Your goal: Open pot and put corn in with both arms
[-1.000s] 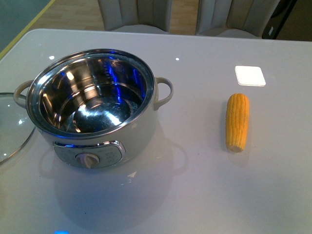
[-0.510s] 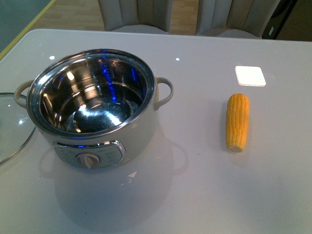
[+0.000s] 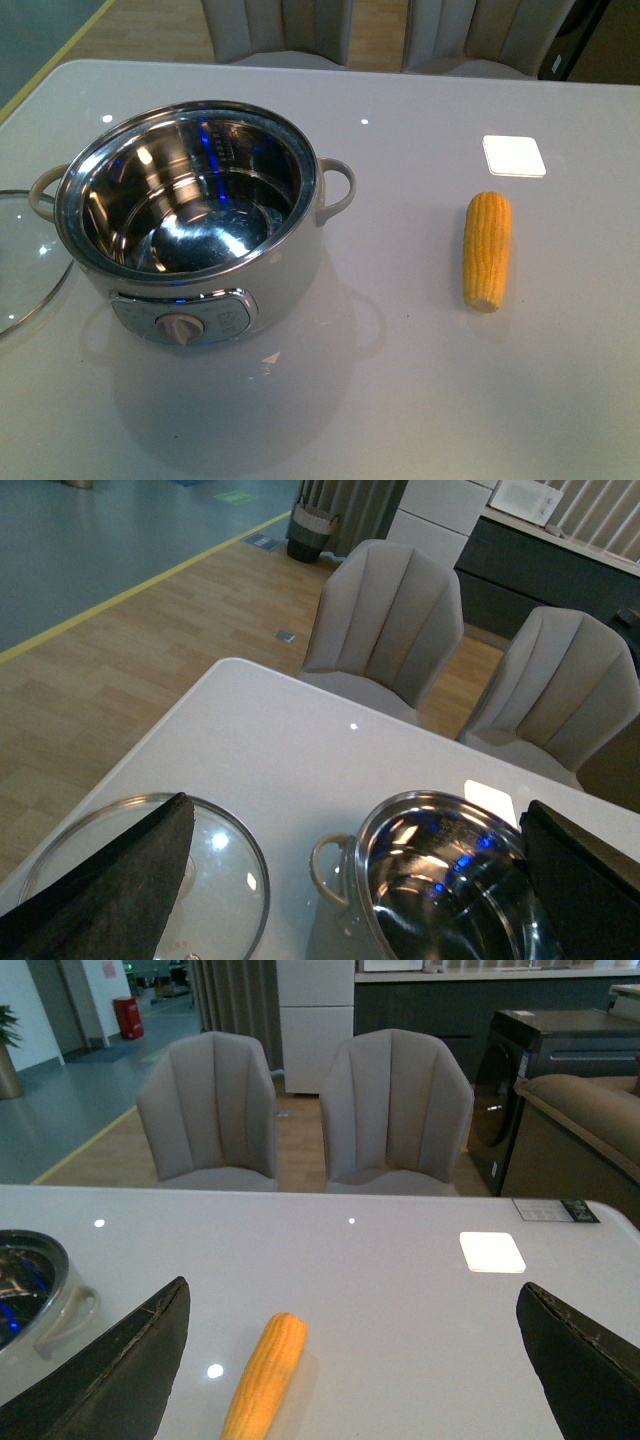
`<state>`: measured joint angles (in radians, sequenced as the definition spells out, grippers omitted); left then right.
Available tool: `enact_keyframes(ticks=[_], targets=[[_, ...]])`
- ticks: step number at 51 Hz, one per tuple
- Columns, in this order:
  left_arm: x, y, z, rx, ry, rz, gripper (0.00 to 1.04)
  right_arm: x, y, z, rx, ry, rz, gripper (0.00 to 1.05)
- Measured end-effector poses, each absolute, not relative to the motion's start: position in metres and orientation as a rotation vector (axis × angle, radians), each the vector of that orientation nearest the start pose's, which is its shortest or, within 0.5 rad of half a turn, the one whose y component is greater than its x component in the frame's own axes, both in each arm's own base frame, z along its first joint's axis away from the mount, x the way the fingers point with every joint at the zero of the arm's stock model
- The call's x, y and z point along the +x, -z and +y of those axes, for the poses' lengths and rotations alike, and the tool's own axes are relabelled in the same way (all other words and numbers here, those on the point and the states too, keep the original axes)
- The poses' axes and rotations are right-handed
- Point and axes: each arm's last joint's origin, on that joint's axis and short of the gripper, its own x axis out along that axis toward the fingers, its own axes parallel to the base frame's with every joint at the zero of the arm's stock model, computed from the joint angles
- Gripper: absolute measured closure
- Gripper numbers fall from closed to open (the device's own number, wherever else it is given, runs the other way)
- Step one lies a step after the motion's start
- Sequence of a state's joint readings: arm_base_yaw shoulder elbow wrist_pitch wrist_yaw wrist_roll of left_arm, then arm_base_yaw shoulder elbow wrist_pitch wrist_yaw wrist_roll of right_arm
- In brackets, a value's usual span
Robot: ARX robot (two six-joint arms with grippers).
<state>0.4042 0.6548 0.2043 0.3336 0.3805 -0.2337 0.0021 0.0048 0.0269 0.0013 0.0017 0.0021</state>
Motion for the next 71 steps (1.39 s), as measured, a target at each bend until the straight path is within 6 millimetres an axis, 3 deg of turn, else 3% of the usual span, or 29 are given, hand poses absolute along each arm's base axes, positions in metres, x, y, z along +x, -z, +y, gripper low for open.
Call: enact_keyframes(ticks=[9,22,30,50,71], targets=[[0.123,-0.192,0.029,-0.322,0.009,0.18,0.07,0.096,-0.172,0.0,0.002,0.0,-0.023,0.09],[0.122,-0.192,0.028,-0.326,0.01,0.173,0.07,0.096,-0.172,0.0,0.002,0.0,-0.023,0.09],[0.118,-0.187,0.02,-0.068,-0.01,0.002,0.39,0.096,-0.172,0.0,0.002,0.0,-0.023,0.09],[0.111,-0.178,0.001,-0.014,0.002,-0.002,1.01,0.096,-0.172,0.0,0.002,0.0,-0.023,0.09],[0.097,-0.168,0.0,-0.01,-0.003,-0.007,1.01,0.096,-0.172,0.0,0.002,0.0,-0.023,0.09]])
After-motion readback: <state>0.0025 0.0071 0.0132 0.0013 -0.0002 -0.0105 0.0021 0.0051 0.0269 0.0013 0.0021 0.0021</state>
